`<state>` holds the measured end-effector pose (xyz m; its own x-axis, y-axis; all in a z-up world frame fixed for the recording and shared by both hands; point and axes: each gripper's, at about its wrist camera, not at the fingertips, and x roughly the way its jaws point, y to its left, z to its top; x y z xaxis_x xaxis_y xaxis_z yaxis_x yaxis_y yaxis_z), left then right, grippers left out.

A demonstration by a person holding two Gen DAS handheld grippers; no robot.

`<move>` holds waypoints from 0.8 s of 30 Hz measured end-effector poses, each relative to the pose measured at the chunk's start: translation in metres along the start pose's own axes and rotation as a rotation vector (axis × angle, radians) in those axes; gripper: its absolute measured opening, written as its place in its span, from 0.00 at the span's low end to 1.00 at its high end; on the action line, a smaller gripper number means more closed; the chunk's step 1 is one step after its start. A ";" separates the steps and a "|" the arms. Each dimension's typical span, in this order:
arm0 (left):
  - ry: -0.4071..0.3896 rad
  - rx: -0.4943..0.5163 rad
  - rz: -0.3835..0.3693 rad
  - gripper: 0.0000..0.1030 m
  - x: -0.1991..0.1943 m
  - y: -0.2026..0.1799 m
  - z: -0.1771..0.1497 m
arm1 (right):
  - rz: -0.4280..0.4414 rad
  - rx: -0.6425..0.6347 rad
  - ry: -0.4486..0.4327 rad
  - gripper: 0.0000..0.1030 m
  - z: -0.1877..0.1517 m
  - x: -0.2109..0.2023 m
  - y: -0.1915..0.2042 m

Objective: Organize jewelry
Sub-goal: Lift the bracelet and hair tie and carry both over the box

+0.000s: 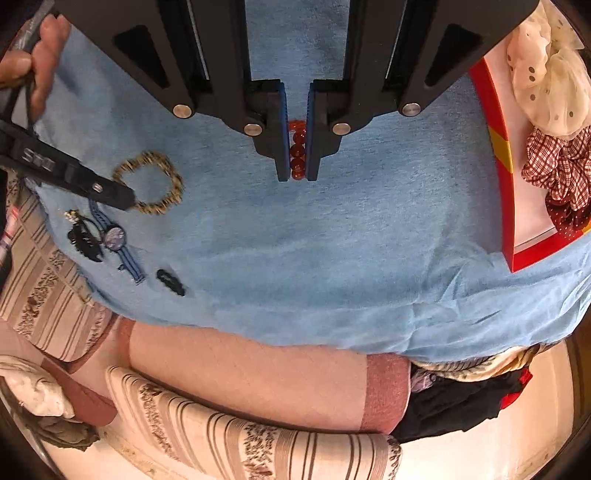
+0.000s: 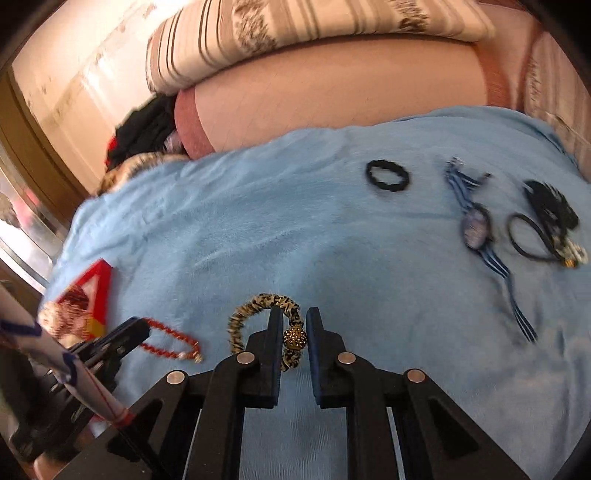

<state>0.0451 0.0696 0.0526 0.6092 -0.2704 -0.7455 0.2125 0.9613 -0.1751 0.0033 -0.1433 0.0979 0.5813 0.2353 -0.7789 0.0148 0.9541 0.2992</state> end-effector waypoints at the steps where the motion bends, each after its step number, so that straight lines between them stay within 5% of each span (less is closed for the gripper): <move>1: -0.006 0.006 -0.008 0.07 -0.002 -0.001 0.000 | 0.003 0.012 -0.021 0.13 -0.004 -0.008 -0.004; 10: -0.052 0.035 -0.039 0.07 -0.019 -0.012 0.005 | 0.114 0.016 -0.085 0.13 -0.002 -0.018 -0.004; 24: -0.079 0.069 -0.037 0.07 -0.029 -0.023 0.003 | 0.123 -0.045 -0.114 0.13 -0.004 -0.029 0.012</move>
<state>0.0247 0.0555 0.0802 0.6579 -0.3113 -0.6858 0.2862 0.9456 -0.1547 -0.0164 -0.1377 0.1217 0.6651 0.3303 -0.6697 -0.0970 0.9275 0.3611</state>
